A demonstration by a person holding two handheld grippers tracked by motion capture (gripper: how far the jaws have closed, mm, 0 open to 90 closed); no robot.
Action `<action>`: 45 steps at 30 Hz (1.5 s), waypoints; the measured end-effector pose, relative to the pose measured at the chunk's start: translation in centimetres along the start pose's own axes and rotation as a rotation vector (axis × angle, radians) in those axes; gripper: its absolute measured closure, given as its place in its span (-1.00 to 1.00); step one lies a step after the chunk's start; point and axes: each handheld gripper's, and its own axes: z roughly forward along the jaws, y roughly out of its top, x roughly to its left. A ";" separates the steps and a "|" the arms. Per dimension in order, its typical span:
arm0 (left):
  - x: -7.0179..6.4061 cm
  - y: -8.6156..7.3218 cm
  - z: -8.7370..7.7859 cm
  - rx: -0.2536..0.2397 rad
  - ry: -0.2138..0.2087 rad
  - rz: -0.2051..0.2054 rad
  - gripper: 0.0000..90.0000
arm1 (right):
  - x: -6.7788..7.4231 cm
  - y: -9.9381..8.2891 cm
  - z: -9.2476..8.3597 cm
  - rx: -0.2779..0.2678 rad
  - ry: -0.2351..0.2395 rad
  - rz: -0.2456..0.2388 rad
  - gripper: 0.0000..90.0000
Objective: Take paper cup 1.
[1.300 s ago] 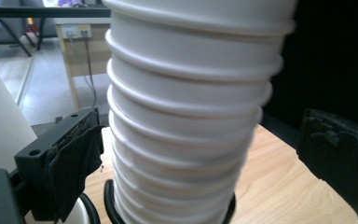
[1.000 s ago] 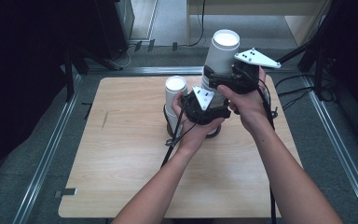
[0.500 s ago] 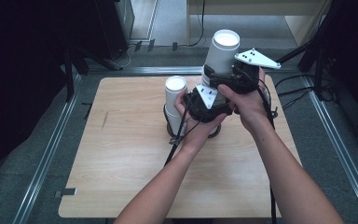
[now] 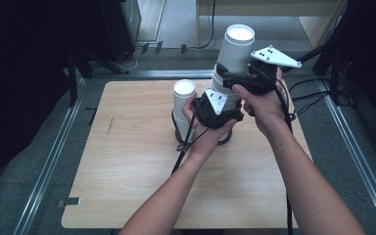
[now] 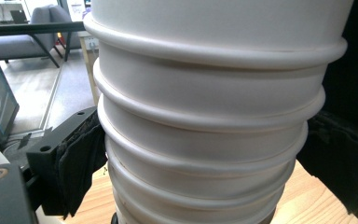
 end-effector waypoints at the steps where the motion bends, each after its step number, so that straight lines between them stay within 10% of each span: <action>1: 0.0 0.0 0.0 -0.002 0.000 -0.003 -0.91 | 0.0 0.0 0.0 0.006 0.003 0.005 -0.73; 45: 0.2 -0.1 -0.5 -0.001 -0.016 -0.013 -0.91 | 0.3 4.0 -2.5 -0.176 -0.016 0.013 -0.56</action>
